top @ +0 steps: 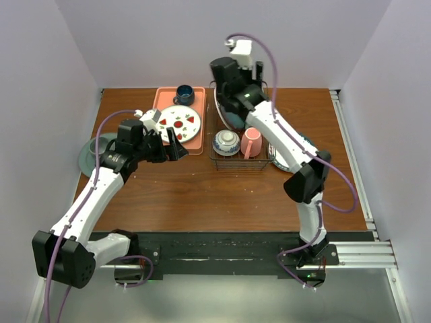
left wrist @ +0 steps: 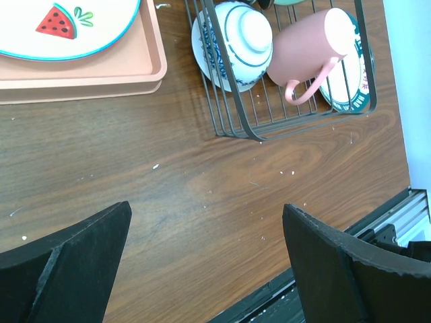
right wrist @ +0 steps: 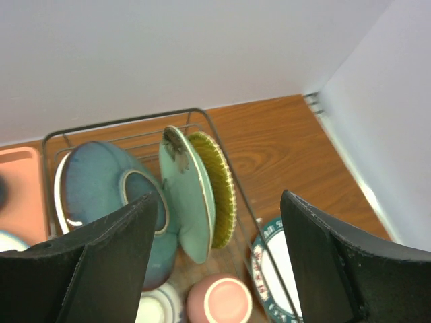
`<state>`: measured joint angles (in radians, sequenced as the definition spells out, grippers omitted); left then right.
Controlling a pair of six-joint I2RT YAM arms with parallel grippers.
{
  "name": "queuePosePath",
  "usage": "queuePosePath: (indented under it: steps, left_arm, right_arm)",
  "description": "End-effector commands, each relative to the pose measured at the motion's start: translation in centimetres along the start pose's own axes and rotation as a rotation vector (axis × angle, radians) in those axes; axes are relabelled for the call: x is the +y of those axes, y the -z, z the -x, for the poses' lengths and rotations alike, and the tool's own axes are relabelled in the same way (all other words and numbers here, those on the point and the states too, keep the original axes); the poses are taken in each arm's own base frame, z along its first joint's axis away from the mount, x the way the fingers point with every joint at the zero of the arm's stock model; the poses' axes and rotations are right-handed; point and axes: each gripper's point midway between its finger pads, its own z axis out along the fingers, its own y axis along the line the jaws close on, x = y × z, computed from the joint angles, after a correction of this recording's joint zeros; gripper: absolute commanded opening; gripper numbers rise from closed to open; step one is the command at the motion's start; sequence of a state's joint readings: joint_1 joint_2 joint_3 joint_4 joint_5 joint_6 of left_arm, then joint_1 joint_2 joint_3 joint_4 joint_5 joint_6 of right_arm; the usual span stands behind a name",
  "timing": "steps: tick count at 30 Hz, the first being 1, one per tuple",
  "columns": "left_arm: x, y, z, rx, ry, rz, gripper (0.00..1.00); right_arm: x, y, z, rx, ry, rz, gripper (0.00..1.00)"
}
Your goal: Load the mixed dishes into the dish rack
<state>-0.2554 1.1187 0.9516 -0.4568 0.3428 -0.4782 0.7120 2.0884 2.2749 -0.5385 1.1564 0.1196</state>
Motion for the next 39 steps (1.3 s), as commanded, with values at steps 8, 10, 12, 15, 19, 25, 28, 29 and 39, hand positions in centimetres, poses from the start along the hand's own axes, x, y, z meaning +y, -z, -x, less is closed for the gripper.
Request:
queuePosePath:
  steps: [8,10,12,15,19,25,28,29,39]
  left_arm:
    - [-2.1,-0.2,2.4,-0.037,-0.053,-0.095,1.00]
    - [-2.1,-0.3,2.4,-0.034,-0.058,-0.097,1.00]
    - [-2.2,-0.3,2.7,-0.041,-0.070,-0.099,1.00]
    - [-2.3,-0.3,3.2,-0.049,-0.086,-0.101,1.00]
    - [-2.3,-0.4,3.6,-0.051,-0.089,-0.093,1.00]
    - [-2.4,-0.6,4.0,-0.052,-0.082,-0.090,1.00]
    - [-2.6,-0.7,4.1,-0.053,-0.070,-0.100,1.00]
    - [-2.8,-0.6,4.1,-0.052,-0.065,-0.106,1.00]
    - [-3.3,-0.5,4.2,-0.050,-0.046,-0.130,1.00]
  right_arm:
    - [-14.6,-4.2,-10.6,0.387,-0.432,-0.038,0.78]
    - [-16.8,-5.0,-13.9,0.460,-0.469,-0.068,0.78]
    - [-19.7,-5.3,-14.8,0.467,-0.538,-0.108,0.78]
    - [-22.0,-5.1,-17.8,0.518,-0.601,-0.133,0.79]
    - [-23.0,-4.2,-24.2,0.668,-0.677,-0.145,0.79]
    - [-22.9,-2.9,-29.7,0.747,-0.781,-0.137,0.75]
    - [-22.2,-2.6,-31.4,0.760,-0.812,-0.106,0.72]
    - [-22.1,-2.5,-31.9,0.759,-0.820,-0.106,0.72]
    - [-20.5,-2.8,-34.6,0.662,-0.931,-0.027,0.66]
